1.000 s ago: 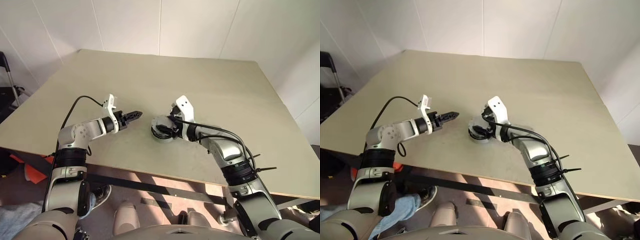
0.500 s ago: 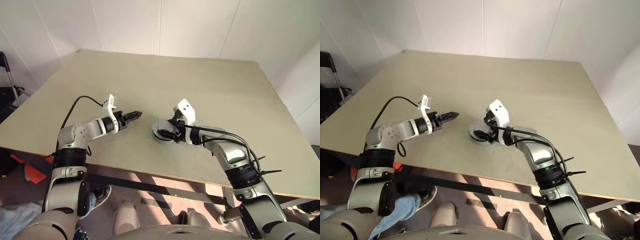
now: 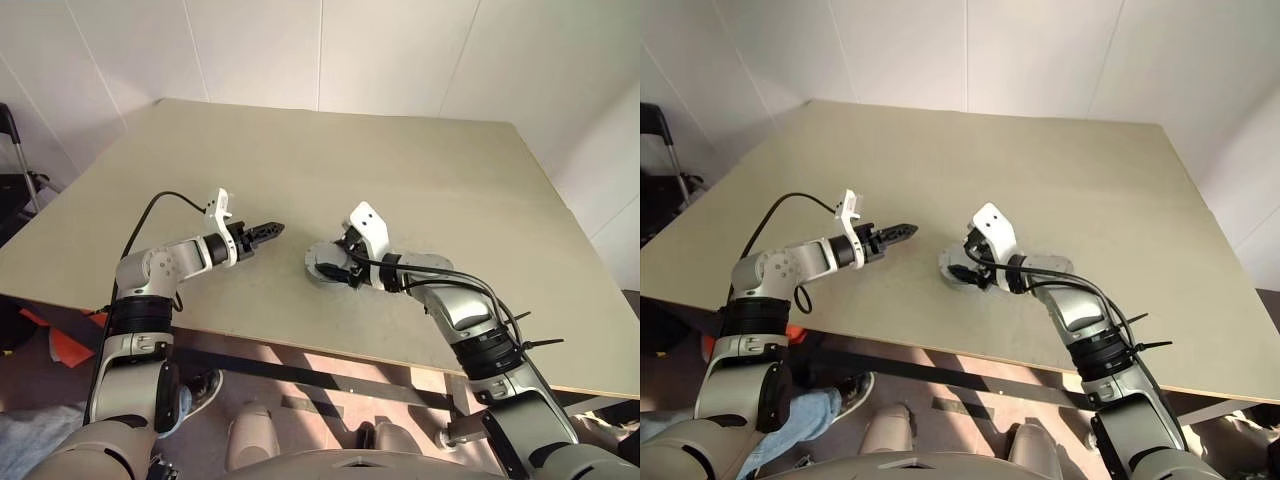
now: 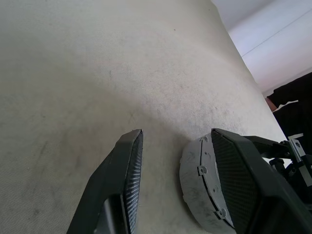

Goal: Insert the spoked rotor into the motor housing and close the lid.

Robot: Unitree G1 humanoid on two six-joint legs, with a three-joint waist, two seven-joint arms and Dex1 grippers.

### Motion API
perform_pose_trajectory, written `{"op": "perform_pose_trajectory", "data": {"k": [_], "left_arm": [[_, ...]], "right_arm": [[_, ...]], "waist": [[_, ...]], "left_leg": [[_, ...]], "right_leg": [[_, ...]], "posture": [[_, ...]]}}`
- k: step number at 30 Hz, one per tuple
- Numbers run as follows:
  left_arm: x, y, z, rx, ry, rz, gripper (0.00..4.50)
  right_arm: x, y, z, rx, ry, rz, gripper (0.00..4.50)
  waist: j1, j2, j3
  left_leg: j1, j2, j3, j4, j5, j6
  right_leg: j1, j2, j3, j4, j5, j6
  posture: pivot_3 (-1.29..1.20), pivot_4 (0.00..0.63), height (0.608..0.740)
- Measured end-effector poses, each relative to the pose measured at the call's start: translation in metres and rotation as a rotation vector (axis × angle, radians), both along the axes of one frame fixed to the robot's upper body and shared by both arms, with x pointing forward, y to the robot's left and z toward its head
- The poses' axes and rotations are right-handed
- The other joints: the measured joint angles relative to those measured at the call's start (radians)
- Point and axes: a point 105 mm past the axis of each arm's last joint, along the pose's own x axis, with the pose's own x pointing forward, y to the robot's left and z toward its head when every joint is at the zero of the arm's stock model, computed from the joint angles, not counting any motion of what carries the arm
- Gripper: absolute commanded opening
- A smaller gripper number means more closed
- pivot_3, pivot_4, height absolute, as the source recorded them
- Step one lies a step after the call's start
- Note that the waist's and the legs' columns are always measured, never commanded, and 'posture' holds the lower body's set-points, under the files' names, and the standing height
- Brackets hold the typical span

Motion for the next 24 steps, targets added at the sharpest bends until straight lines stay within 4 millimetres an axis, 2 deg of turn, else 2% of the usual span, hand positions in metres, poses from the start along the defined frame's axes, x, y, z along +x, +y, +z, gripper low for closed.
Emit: {"op": "perform_pose_trajectory", "data": {"k": [8, 12, 16, 20, 24], "left_arm": [[-0.001, -0.004, -0.001, -0.008, 0.011, -0.009, 2.37], [-0.005, -0.023, -0.006, -0.053, 0.049, -0.043, 2.37], [-0.01, -0.05, -0.012, -0.116, 0.099, -0.084, 1.45], [-0.015, -0.066, -0.016, -0.15, 0.143, -0.118, 0.08], [-0.015, -0.07, -0.019, -0.149, 0.164, -0.125, 0.03]], "right_arm": [[0.001, -0.001, -0.002, -0.02, -0.007, -0.005, 3.17], [0.002, -0.001, -0.004, -0.028, -0.007, -0.012, 3.17], [0.002, -0.001, -0.004, -0.031, -0.009, -0.012, 3.17], [0.002, -0.001, -0.004, -0.031, -0.011, -0.009, 3.17], [0.002, -0.001, -0.004, -0.032, -0.011, -0.011, 3.17]], "waist": [[0.0, 0.0, 0.0], [0.001, 0.0, 0.0], [0.0, 0.0, 0.0], [0.0, 0.0, 0.0], [0.0, 0.0, 0.0]], "left_leg": [[0.002, 0.0, 0.0, 0.0, -0.002, 0.003], [0.007, 0.0, 0.0, 0.0, -0.002, 0.004], [0.008, 0.0, 0.0, 0.0, -0.002, 0.004], [0.008, 0.0, 0.0, -0.002, -0.002, 0.004], [0.009, 0.0, 0.0, -0.002, -0.002, 0.004]], "right_leg": [[0.002, 0.0, 0.0, 0.0, 0.0, 0.0], [0.007, 0.0, 0.0, 0.0, 0.0, 0.0], [0.008, 0.0, 0.0, -0.001, 0.0, 0.0], [0.008, 0.0, 0.0, -0.002, 0.0, 0.0], [0.008, 0.0, 0.0, -0.002, 0.0, 0.0]], "posture": [[0.0, 0.0, 0.74], [0.0, 0.0, 0.74], [0.0, 0.0, 0.74], [0.0, 0.0, 0.74], [0.0, 0.0, 0.74]]}}
